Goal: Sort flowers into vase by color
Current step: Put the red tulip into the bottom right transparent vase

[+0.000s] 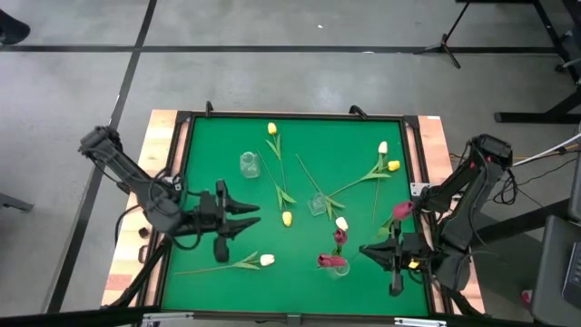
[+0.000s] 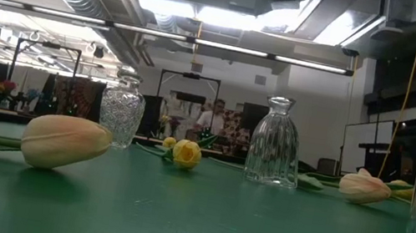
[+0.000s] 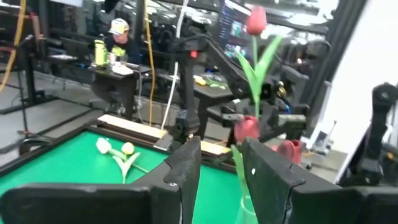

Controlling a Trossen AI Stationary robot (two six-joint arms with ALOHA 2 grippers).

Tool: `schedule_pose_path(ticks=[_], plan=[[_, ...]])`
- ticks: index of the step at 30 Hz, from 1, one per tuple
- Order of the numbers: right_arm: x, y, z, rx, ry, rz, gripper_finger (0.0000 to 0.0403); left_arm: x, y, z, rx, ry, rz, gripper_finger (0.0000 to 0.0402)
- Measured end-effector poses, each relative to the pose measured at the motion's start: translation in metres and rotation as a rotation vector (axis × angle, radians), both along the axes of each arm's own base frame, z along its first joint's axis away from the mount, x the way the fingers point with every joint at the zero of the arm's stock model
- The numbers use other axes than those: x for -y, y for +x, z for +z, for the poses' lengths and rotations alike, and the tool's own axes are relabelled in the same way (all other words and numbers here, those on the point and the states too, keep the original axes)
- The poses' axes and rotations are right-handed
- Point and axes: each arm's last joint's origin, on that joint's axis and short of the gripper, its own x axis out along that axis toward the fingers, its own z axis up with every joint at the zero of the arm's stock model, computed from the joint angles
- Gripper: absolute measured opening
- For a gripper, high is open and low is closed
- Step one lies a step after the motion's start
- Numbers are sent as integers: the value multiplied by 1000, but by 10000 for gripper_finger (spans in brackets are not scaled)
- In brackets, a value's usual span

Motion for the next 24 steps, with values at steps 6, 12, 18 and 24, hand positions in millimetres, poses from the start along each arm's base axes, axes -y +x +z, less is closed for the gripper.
schedule_pose_path(ticks=[6, 12, 18, 24], plan=[[-8, 4, -13, -18, -2, -3, 0, -6, -7, -7, 5, -5, 19, 115], [-11, 10, -23, -35, -35, -16, 0, -6, -6, -8, 3, -3, 20, 115], [-9, 13, -24, -46, -42, -23, 16, -6, -6, -8, 2, -2, 22, 115], [-8, 12, -29, -77, -38, -3, 52, -6, -6, -8, 2, -2, 22, 115]])
